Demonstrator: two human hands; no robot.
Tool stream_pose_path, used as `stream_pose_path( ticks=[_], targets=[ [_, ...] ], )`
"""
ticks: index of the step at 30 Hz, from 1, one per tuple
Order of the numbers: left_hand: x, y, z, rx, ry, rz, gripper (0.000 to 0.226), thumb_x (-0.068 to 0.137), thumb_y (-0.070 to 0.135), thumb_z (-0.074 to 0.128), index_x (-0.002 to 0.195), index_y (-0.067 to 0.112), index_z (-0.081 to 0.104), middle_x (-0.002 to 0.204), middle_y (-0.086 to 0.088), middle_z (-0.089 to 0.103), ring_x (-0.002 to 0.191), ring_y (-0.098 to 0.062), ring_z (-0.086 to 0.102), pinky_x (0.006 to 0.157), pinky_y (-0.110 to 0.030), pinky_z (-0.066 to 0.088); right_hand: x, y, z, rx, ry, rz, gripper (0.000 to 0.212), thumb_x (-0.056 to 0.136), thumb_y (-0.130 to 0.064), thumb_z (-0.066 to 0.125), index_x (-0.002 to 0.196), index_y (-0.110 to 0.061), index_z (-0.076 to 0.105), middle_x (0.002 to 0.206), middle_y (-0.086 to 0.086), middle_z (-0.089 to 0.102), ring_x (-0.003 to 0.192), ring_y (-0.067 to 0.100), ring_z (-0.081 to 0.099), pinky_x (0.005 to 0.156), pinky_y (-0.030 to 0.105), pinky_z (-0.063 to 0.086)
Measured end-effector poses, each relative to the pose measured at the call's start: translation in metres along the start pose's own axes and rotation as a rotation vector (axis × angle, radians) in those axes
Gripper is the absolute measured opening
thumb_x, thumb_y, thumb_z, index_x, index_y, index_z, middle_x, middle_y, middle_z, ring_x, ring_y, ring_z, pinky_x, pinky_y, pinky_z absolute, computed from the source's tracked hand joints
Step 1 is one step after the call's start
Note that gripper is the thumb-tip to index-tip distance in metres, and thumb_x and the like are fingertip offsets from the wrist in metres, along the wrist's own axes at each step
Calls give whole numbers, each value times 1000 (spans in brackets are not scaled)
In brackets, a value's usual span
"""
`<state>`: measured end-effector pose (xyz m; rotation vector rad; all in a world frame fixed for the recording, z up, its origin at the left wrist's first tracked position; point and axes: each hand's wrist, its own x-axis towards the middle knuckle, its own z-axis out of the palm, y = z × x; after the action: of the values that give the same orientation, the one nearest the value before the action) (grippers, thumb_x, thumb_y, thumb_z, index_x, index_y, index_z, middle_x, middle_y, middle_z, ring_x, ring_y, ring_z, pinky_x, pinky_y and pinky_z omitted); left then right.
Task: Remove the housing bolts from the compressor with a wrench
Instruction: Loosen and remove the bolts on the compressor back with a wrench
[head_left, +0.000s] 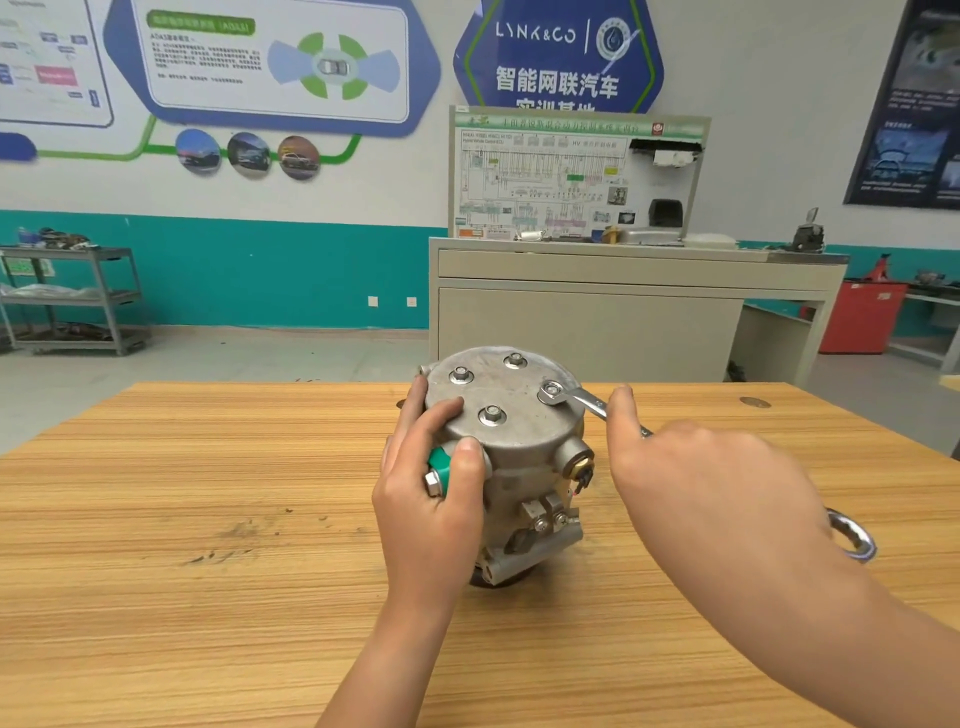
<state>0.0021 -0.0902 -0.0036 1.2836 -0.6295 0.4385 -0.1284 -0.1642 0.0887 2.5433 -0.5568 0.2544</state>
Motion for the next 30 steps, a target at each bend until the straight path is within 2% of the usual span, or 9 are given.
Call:
stream_pose_path(
  ticks=[3,5,8,11,13,16,20,23,30],
  targets=[
    [1,0,0,-12,-12,1,32,71,48,43,97,41,60,130,30,44,122,11,41,98,-14,37,0,6,7,-54,90,43,69,73,5,26,141,-1,13,58,4,21,40,13,19,36,24,10],
    [4,-1,-2,-34,-37,-3,33,70,47,43,96,39,61,129,29,46,121,10,43,96,-12,35,2,16,13,20,219,106,46,62,9,45,106,2,56,48,4,21,34,14,15,41,13,5],
    [13,-3,-5,-96,-83,-15,35,68,45,44,94,32,64,127,24,51,118,12,45,92,-7,33,25,47,47,169,468,53,8,71,-2,61,64,-1,58,42,7,40,30,23,33,34,20,25],
    [20,-4,-3,-112,-141,-24,35,67,45,45,92,31,65,125,26,51,118,12,46,96,-16,38,76,67,71,107,527,42,14,83,-3,56,90,4,65,72,18,62,68,35,60,70,48,49],
    [21,-1,2,-77,-164,-18,34,67,45,45,91,33,65,125,29,49,118,13,45,100,-32,42,116,67,72,117,516,-47,29,93,-11,47,118,1,55,113,19,59,110,31,54,100,52,29],
    [18,5,12,-59,-151,-21,31,66,46,44,89,37,64,122,33,48,117,14,44,102,-42,42,152,62,66,158,463,-217,38,100,-21,33,134,-5,42,143,9,40,135,20,32,109,42,16],
    [13,0,12,-100,-96,-23,31,67,44,45,89,35,65,122,31,51,118,11,46,101,-43,43,143,72,60,502,656,60,29,98,-14,36,117,0,52,107,22,62,99,37,56,83,45,43],
    [9,-3,9,-115,-31,-6,31,68,43,45,90,32,65,127,25,51,120,8,46,101,-31,42,109,83,51,948,790,200,26,100,-21,33,117,-8,48,64,7,56,61,30,56,58,42,45],
    [5,-5,6,-151,35,-23,30,69,42,45,90,32,64,128,23,50,118,12,45,90,-7,39,17,53,41,440,333,82,51,87,-47,16,138,-51,17,53,-8,38,58,26,51,54,35,46]
  ],
)
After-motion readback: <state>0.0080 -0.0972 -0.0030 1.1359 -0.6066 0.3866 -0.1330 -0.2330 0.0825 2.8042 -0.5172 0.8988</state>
